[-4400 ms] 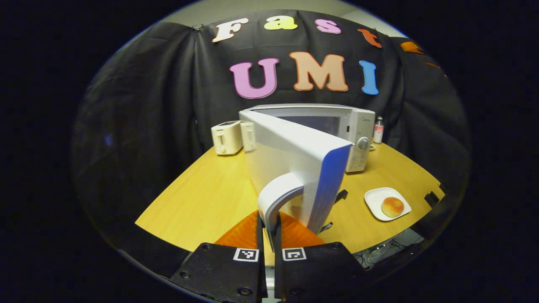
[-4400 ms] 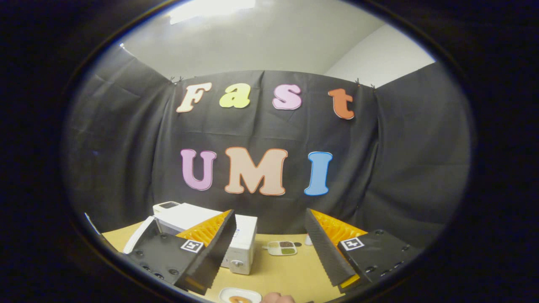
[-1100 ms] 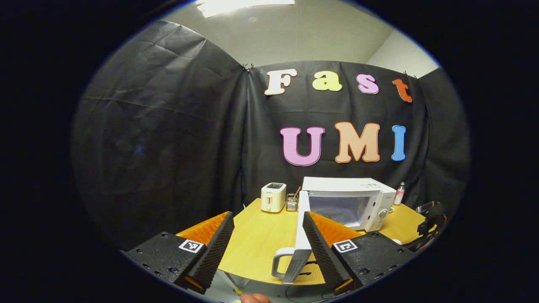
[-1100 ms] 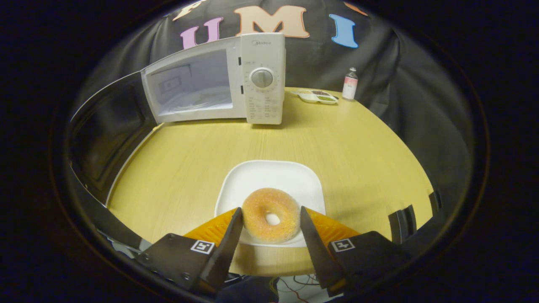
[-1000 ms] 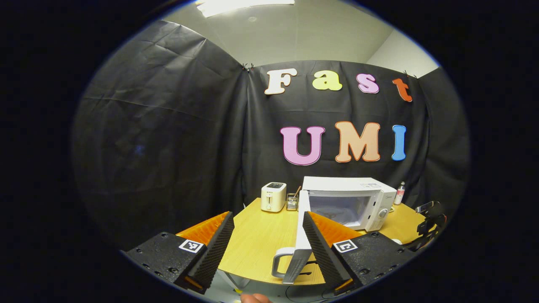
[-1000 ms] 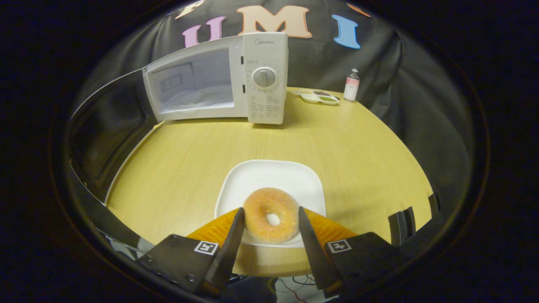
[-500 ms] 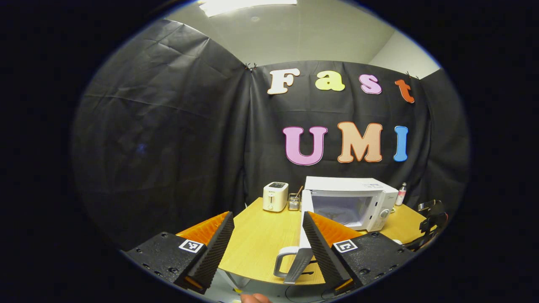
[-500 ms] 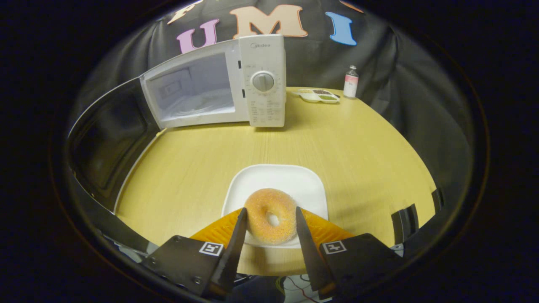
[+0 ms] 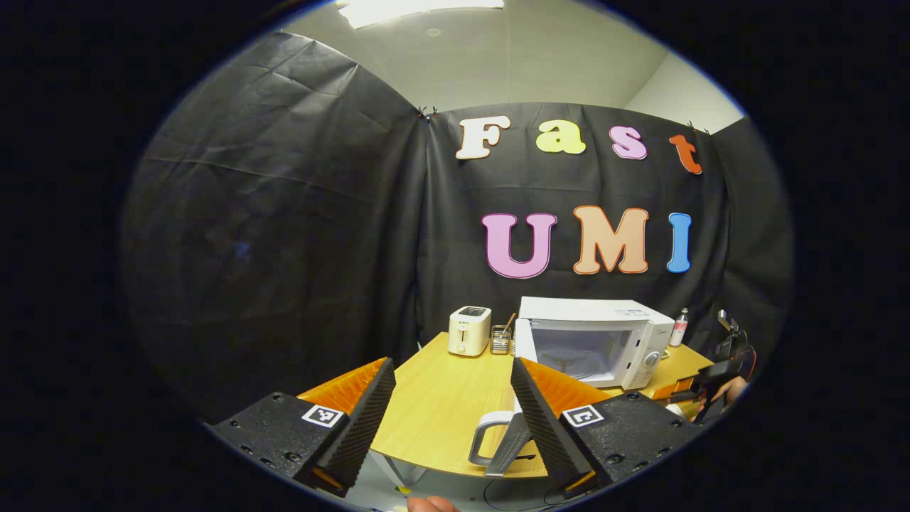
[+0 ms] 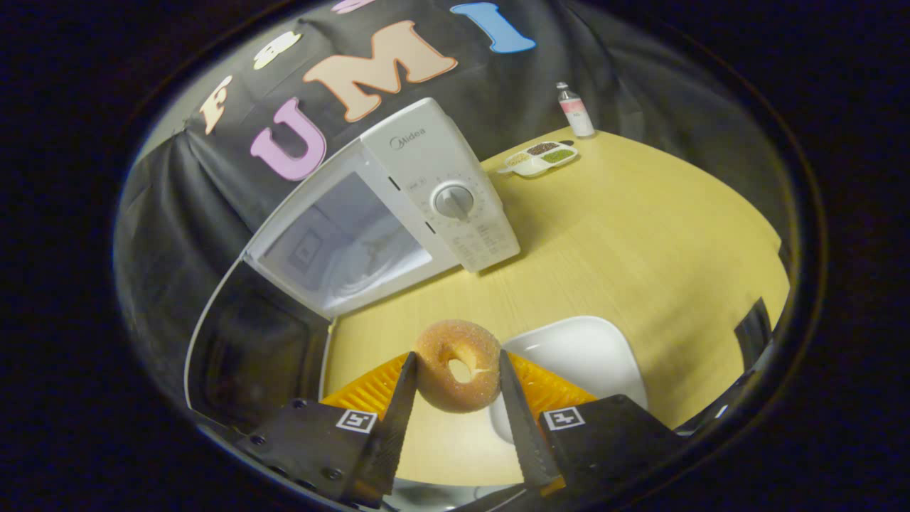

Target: Open the microwave oven with the left hand, put the food in, and close the microwave oven.

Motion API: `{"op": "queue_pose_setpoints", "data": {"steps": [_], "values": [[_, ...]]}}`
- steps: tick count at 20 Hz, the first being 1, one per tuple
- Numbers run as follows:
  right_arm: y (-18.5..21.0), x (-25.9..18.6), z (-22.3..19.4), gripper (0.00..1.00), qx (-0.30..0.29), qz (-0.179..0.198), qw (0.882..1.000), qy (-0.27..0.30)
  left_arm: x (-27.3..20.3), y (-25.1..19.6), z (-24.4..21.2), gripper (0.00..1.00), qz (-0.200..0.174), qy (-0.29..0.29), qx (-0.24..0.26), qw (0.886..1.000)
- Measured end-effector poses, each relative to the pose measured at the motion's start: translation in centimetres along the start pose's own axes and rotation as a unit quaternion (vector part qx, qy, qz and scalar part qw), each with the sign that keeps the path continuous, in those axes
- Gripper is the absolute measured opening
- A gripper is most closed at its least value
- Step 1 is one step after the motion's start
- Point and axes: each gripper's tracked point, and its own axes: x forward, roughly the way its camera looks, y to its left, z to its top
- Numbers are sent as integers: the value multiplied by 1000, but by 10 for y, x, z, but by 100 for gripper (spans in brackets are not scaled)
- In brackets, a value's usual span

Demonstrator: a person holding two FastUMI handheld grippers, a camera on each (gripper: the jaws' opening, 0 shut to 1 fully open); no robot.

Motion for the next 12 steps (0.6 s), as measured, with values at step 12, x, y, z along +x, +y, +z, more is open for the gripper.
{"op": "queue_pose_setpoints", "data": {"steps": [12], "values": [[106,85,43,64,226,65,972,-7,-11,-8,-16,94,3,36,0,999]]}}
